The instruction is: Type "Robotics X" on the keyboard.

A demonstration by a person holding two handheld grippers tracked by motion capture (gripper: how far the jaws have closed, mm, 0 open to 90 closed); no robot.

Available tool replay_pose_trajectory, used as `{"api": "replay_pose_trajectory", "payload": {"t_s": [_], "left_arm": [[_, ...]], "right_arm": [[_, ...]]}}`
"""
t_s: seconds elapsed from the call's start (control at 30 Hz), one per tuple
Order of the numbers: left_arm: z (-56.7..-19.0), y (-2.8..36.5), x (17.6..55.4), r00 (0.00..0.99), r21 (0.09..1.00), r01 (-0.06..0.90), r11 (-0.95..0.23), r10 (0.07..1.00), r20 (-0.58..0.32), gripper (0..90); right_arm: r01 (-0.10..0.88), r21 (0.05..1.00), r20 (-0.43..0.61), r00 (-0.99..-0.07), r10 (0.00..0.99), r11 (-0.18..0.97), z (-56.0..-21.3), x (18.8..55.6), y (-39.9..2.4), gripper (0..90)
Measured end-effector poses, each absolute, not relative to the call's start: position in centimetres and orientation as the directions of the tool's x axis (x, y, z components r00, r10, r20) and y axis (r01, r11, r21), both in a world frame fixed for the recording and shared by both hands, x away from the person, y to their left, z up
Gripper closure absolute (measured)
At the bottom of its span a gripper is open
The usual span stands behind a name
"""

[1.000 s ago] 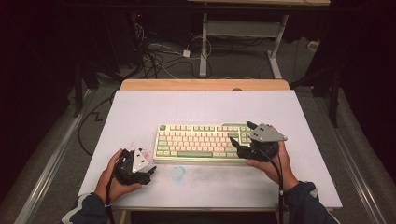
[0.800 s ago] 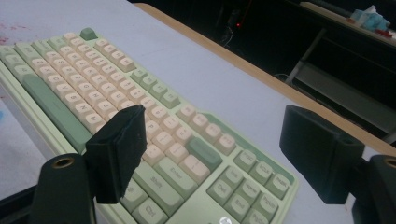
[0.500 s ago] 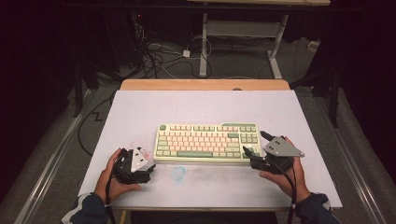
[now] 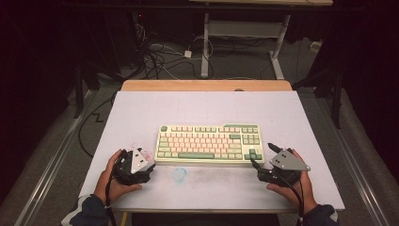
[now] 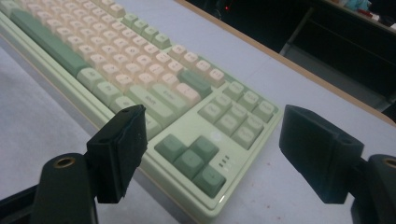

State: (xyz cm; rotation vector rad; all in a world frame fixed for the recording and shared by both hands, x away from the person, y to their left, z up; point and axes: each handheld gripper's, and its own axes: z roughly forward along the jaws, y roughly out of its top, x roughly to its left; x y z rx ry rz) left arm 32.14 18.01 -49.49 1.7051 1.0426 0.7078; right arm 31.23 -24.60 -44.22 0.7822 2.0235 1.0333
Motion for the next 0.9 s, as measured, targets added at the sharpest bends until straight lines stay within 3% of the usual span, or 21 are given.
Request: {"api": "replay_pose_trajectory", "payload": {"t_s": [0.27, 0.47, 0.7, 0.9], "left_arm": [[-48.6, 18.2, 32.2, 0.466, 0.94, 0.319, -0.123, 0.884, -0.043, 37.4], [-47.8, 18.3, 32.2, 0.481, 0.938, 0.34, -0.06, 0.868, -0.119, 59.0], [-47.3, 18.4, 32.3, 0.49, 0.921, 0.384, -0.066, 0.86, -0.143, 85.3], [-47.0, 17.8, 32.8, 0.502, 0.907, 0.415, -0.078, 0.851, -0.157, 87.3]], "right_arm": [[0.214, 0.833, -0.316, -0.573, 0.756, 0.51, -45.3, 30.5, -24.7, 24.4], [0.222, 0.824, -0.316, -0.584, 0.748, 0.521, -45.6, 30.2, -24.5, 24.3], [0.222, 0.818, -0.32, -0.591, 0.74, 0.531, -45.6, 30.0, -24.4, 24.4], [0.224, 0.815, -0.32, -0.593, 0.739, 0.534, -45.7, 29.7, -24.6, 24.3]]}}
